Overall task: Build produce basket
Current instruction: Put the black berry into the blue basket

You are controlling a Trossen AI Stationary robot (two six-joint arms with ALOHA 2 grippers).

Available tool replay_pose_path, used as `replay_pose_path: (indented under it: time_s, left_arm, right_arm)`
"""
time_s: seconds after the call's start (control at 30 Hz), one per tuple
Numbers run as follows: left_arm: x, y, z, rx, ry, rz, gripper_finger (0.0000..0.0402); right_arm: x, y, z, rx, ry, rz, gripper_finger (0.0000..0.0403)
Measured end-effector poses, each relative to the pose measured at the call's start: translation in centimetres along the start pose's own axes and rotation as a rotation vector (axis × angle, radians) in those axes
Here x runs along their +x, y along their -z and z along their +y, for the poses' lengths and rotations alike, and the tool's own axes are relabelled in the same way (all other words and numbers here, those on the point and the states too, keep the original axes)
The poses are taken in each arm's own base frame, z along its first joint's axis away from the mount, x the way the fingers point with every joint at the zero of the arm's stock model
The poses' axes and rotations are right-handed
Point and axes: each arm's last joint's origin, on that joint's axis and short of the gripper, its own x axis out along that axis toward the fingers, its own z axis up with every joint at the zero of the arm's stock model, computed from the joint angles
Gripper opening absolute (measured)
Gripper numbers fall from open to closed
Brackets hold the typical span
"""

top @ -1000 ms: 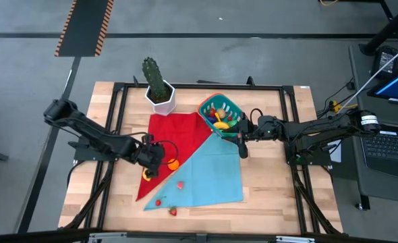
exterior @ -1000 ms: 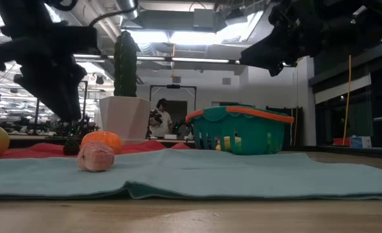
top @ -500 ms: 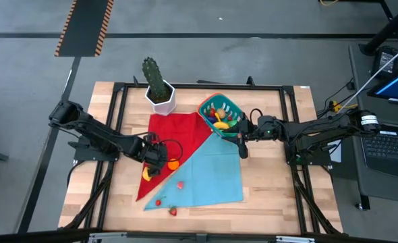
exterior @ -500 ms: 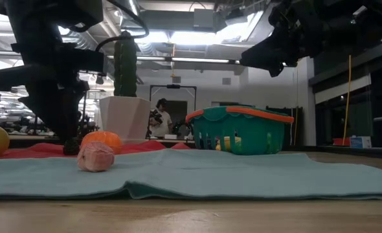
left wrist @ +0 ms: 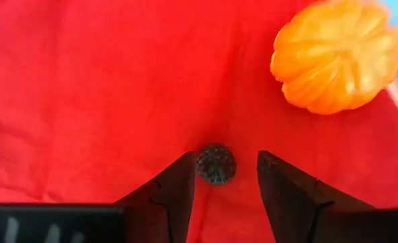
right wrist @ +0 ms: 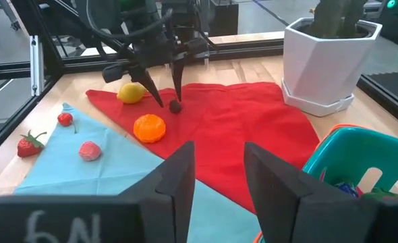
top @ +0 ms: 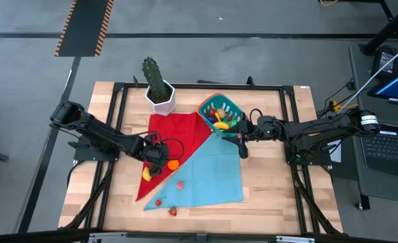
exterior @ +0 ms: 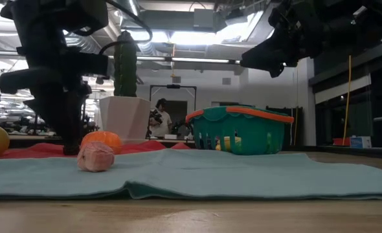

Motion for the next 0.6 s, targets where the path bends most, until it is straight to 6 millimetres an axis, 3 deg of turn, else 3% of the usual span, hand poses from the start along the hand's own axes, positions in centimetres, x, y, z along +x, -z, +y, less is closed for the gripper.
replay_pose_path:
  time_s: [0.6]
  left_arm:
    - [0.99,0.59,-0.11,-0.034,0.053,0.010,0.0135]
  right_arm:
    - [0.00,-0.01,0.00,0.000,0.000,-0.001,0.0129]
